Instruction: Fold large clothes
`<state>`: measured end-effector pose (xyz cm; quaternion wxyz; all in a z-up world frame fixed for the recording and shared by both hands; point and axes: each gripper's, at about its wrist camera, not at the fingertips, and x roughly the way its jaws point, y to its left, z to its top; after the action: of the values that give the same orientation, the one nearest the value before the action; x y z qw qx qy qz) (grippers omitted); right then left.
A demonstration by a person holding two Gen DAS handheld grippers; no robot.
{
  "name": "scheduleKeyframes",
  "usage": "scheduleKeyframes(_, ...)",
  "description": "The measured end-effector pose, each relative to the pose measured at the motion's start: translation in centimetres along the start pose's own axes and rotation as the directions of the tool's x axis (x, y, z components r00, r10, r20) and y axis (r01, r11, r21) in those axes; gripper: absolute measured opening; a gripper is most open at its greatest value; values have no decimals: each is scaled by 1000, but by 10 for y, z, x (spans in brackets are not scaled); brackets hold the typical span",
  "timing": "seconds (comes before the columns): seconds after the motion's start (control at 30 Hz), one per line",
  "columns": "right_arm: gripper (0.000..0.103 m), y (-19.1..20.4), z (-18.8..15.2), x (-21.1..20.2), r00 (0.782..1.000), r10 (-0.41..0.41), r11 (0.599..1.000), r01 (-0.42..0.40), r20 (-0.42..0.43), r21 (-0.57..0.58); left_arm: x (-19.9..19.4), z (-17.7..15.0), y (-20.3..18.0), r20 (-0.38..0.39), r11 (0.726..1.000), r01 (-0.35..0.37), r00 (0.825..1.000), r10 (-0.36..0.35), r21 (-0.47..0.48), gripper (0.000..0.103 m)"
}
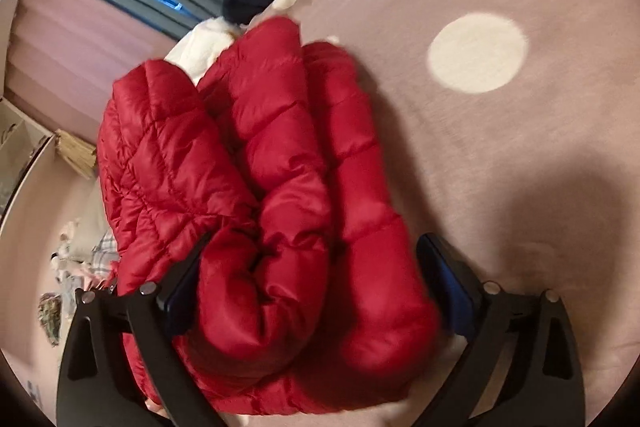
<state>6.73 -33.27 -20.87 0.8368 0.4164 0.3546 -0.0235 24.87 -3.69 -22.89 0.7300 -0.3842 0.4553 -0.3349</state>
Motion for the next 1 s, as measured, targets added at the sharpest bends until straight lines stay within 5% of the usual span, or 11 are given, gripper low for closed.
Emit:
scheduleKeyframes(0.23, 88, 10, -8, 8, 999, -24, 998, 22, -33, -67, 20, -4, -14, 49, 992, -110, 993, 107, 54, 95)
scheduleKeyframes(0.47, 63, 14, -25, -4, 997, -63, 988, 57, -35, -146, 34, -17, -44, 143, 938, -297, 951, 274, 181, 89)
scheduleKeyframes(1.0, 52, 16, -37, -17, 999, -30, 988, 32, 14, -152, 31, -29, -89, 232, 902, -360, 923, 307, 240, 80)
